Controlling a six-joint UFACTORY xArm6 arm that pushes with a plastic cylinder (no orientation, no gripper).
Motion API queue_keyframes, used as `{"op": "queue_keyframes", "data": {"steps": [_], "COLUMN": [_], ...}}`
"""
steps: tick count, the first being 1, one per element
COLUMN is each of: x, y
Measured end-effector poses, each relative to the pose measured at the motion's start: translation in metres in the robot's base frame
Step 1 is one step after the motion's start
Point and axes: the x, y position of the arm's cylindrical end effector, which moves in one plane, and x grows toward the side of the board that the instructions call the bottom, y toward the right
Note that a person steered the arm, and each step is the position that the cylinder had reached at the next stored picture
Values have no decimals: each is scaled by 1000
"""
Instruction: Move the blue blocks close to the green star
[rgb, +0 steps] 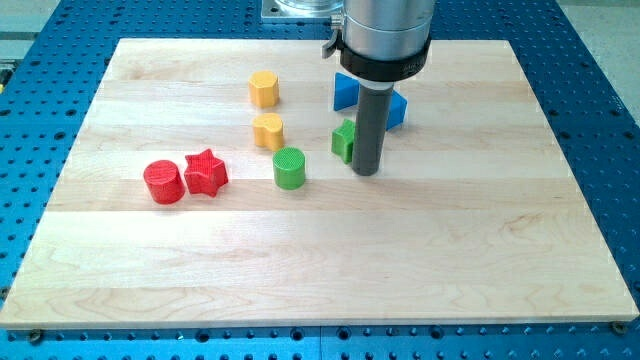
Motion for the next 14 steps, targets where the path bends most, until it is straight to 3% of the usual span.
{"op": "queue_keyframes", "data": {"steps": [1, 2, 3, 5, 7, 8, 9, 10, 11, 14], "x": [10, -12, -70, -71, -75, -79, -118, -139, -111, -99], "y": [0, 61, 96, 54, 58, 81, 127, 96, 78, 31]}}
